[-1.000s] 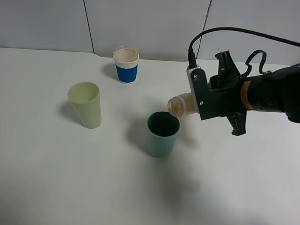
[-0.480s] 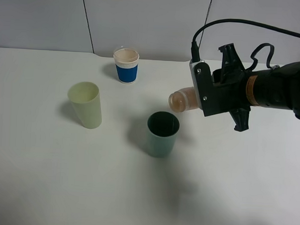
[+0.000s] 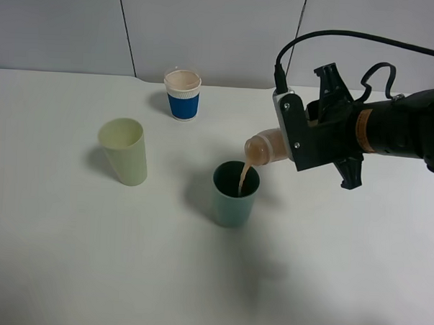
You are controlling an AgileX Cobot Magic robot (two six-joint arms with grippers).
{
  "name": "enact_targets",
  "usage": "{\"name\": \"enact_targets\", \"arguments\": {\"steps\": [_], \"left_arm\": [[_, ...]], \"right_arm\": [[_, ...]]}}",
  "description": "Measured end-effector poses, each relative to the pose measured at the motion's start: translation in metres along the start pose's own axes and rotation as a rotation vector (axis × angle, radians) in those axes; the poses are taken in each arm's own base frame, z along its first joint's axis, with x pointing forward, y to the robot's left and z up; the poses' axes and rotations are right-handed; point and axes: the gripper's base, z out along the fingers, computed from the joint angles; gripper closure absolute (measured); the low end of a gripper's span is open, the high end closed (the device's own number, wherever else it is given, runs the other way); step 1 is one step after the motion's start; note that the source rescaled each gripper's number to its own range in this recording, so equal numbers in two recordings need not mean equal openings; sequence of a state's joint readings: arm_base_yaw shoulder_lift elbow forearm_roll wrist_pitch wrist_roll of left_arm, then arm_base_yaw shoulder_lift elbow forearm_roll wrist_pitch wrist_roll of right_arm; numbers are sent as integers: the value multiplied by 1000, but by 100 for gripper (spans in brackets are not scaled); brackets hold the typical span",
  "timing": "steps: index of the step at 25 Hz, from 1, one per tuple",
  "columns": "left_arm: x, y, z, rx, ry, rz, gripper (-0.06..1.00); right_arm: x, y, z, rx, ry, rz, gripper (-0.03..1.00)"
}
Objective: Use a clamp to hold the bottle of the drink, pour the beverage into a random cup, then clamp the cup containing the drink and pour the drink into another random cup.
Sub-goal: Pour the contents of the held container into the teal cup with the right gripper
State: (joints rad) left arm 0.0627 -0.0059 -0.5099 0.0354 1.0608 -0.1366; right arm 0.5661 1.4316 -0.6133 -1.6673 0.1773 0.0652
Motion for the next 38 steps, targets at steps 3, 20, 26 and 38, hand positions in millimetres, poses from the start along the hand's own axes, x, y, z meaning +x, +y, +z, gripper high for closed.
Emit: {"name": "enact_targets", "arguments": {"steps": [3,20,26,38], "left_arm": [[0,0,0,0,0,0,15],[0,0,0,0,0,0,15],[0,0,0,0,0,0,15],[0,0,0,0,0,0,15]], "right_arm": [[0,0,0,0,0,-1,97],[-2,-12,6,16,-18,1,97],[-3,-11,7,14,-24,-20,97],[-3,-11,7,14,-24,-50,97]]}}
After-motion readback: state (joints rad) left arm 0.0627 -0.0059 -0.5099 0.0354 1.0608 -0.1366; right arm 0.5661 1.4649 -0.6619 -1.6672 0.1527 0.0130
